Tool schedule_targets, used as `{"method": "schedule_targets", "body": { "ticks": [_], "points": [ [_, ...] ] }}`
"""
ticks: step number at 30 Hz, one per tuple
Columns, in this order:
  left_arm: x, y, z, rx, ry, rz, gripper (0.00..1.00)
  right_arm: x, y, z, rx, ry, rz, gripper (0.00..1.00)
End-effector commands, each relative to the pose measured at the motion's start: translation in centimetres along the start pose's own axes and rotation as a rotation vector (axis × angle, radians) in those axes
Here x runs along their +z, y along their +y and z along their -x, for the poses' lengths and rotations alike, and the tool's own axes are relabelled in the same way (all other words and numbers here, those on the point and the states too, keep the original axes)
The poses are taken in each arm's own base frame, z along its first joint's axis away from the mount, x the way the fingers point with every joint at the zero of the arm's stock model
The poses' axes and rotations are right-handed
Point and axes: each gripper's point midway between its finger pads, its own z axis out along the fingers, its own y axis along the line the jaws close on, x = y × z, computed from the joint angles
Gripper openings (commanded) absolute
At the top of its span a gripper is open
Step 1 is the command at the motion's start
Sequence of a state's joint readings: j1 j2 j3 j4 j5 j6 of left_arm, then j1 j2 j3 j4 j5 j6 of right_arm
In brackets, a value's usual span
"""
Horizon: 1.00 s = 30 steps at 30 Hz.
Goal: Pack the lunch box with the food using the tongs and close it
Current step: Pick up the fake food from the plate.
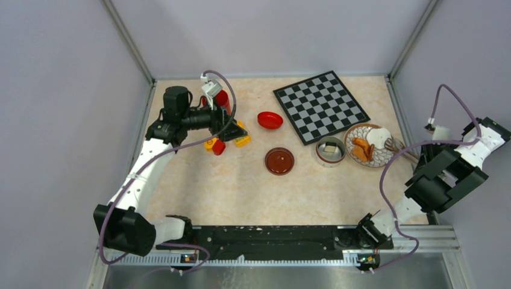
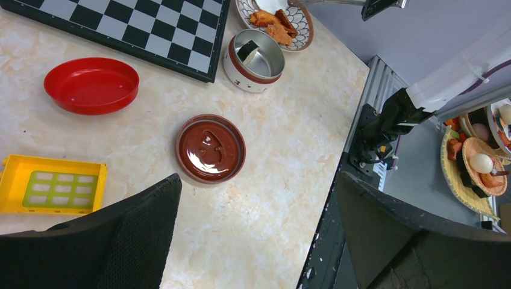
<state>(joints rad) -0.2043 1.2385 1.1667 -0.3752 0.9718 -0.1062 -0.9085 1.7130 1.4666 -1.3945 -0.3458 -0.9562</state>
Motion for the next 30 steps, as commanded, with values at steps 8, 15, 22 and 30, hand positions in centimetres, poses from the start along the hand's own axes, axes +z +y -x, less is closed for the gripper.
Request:
{"method": "schedule_targets", "body": {
  "ticks": [8,15,22,30],
  "points": [
    [-0.3,-0.6,0.8,0.028,-0.022,-0.016,0.99,0.8,-1.2,2.2,0.047,-0.091,0.058,0.36],
    [-0.1,-0.4,0.7,0.02,-0.019,-0.016,0.99,1.7,-0.5,3.2,0.031,-0.1,0.092,0.35],
    [-0.1,-0.2,0.7,0.019,-0.019,-0.013,0.99,2.0,0.4,3.8,0.008,-0.106,0.123,0.29],
    [-0.1,-0.3,0.8,0.019,-0.023,-0.012,0.99,0.3,1.9,4.1,-0.047,-0.14,0.141,0.21]
  ]
}}
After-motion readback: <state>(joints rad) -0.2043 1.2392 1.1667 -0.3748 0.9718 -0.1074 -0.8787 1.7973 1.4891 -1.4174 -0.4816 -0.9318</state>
